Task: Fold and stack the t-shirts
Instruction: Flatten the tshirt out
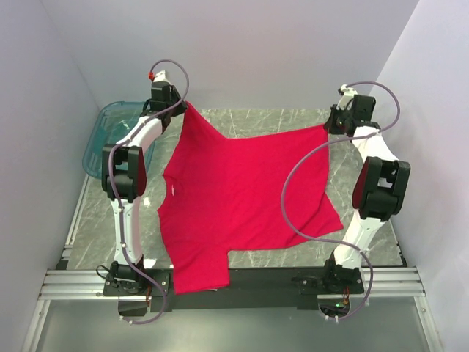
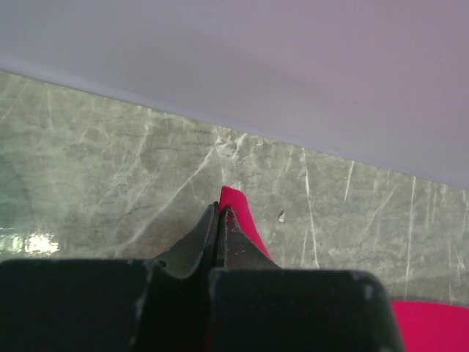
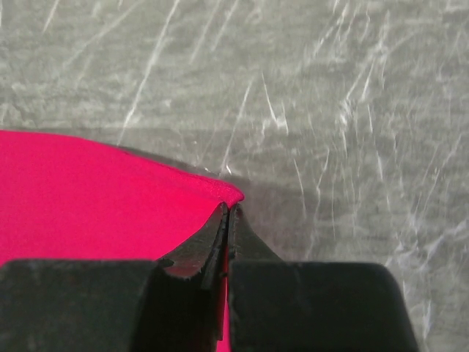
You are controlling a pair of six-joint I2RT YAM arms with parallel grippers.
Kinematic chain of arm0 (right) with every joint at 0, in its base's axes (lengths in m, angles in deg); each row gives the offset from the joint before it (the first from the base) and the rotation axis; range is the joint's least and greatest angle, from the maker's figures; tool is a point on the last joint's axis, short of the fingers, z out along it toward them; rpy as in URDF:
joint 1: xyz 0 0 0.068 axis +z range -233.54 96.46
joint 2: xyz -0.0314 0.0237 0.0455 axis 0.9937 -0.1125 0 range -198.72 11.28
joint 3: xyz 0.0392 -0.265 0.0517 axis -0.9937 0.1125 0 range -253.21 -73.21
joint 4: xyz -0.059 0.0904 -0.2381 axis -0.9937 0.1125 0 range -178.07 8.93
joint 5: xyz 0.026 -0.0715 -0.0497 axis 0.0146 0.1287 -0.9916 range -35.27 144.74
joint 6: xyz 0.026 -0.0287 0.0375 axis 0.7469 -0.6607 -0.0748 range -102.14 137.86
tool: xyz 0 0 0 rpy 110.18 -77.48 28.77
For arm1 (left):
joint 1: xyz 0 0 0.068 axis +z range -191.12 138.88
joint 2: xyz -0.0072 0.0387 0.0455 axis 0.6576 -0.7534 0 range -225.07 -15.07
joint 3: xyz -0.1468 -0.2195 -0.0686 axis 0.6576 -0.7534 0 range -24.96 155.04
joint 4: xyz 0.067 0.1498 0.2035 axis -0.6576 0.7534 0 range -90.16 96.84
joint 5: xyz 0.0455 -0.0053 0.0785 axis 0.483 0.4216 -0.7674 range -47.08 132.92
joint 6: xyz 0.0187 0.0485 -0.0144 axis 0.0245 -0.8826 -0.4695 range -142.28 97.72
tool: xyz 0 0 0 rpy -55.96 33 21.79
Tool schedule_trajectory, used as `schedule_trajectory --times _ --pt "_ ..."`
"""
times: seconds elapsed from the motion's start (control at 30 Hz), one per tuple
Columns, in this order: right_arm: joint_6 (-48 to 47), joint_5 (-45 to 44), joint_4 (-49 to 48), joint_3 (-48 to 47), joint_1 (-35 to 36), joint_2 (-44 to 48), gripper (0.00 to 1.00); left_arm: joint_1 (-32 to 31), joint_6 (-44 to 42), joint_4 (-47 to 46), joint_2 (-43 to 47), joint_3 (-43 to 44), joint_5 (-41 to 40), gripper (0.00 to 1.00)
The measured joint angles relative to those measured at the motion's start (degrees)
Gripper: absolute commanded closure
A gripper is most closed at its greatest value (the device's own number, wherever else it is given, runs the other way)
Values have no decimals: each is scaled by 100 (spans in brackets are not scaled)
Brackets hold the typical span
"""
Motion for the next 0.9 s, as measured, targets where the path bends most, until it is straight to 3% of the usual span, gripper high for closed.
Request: schedule_trajectory --times 0.37,0.5,0.57,0.7,0.8,0.9 --pt "166 46 271 -581 39 -450 100 114 -138 157 -42 435 221 99" --pt "92 446 197 -111 39 -87 100 127 -142 -190 328 -289 697 100" --pt "-24 656 260 649 39 660 100 127 -144 -332 973 -1211 887 99" --pt "-378 986 675 1884 39 3239 100 127 -149 -468 3156 -2861 988 99" --pt "-597 1036 817 1801 44 5202 100 114 -162 -619 5125 -3300 911 99" --pt "-697 1027 1272 564 44 6323 100 87 -232 -953 6854 -3042 776 99"
